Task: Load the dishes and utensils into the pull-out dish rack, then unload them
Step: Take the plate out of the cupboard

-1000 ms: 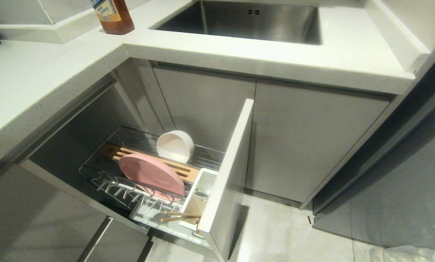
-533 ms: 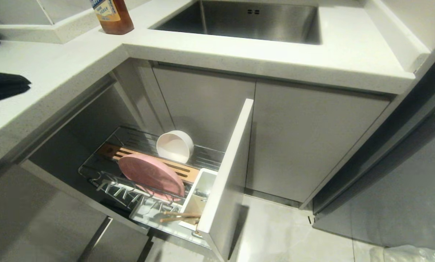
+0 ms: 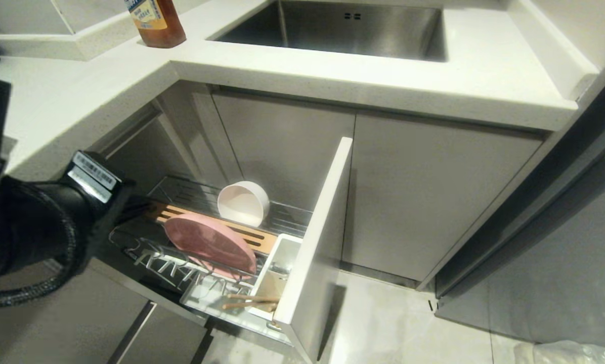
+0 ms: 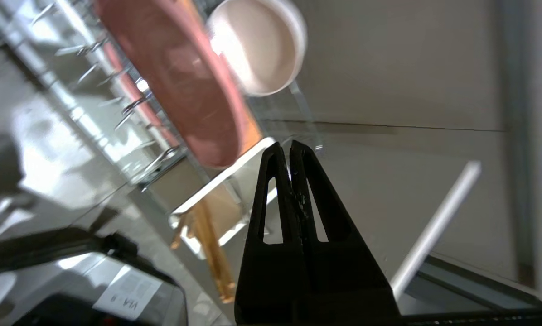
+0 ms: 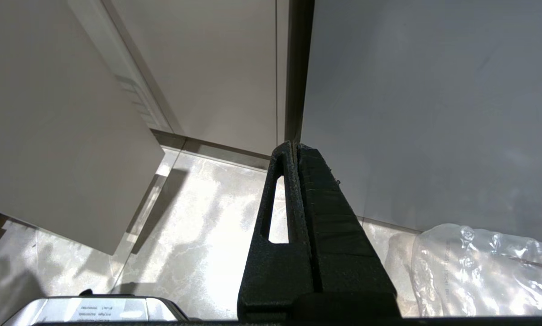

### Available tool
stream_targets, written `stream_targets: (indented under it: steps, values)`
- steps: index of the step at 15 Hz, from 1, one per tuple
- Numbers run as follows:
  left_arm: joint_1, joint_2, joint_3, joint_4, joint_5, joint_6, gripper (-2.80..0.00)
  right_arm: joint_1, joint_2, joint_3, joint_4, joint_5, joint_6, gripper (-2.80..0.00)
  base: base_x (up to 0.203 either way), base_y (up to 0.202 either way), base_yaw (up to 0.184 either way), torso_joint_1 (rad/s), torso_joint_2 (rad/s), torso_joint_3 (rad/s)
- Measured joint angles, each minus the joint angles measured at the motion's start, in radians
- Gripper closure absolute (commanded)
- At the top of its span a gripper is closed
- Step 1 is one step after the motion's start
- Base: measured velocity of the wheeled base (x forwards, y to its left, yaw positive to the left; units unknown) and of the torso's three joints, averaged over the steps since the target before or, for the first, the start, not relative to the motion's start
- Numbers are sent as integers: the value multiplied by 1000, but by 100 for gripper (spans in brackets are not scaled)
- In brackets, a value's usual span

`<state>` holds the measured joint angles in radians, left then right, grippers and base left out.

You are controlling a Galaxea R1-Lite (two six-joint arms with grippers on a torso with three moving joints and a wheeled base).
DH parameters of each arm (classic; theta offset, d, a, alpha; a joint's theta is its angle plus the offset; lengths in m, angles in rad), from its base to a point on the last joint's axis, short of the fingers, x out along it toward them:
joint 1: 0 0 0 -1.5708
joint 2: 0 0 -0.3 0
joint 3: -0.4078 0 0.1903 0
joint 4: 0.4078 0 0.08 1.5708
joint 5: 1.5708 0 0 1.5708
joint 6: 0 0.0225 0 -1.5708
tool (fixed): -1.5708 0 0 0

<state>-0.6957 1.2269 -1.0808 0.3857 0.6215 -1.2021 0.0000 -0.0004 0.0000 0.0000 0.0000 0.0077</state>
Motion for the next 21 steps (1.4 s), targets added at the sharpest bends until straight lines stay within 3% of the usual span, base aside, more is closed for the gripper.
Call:
stream_targets:
  steps: [4, 5, 8, 12, 21]
  values:
    - [1, 71, 32, 5, 13, -91, 0, 0, 0, 0, 0, 0, 0, 0, 0, 0, 0, 0, 0, 0]
    - [1, 95, 34, 8, 25, -111, -280, 0, 0, 0, 0, 0, 0, 0, 0, 0, 0, 0, 0, 0]
    - [1, 166, 26, 63, 52, -183, -280, 0, 0, 0, 0, 0, 0, 0, 0, 0, 0, 0, 0, 0]
    - [0, 215, 18, 61, 39, -223, -280, 0, 0, 0, 0, 0, 0, 0, 0, 0, 0, 0, 0, 0]
    - [99, 388, -46, 34, 16, -229, -280, 0, 0, 0, 0, 0, 0, 0, 0, 0, 0, 0, 0, 0]
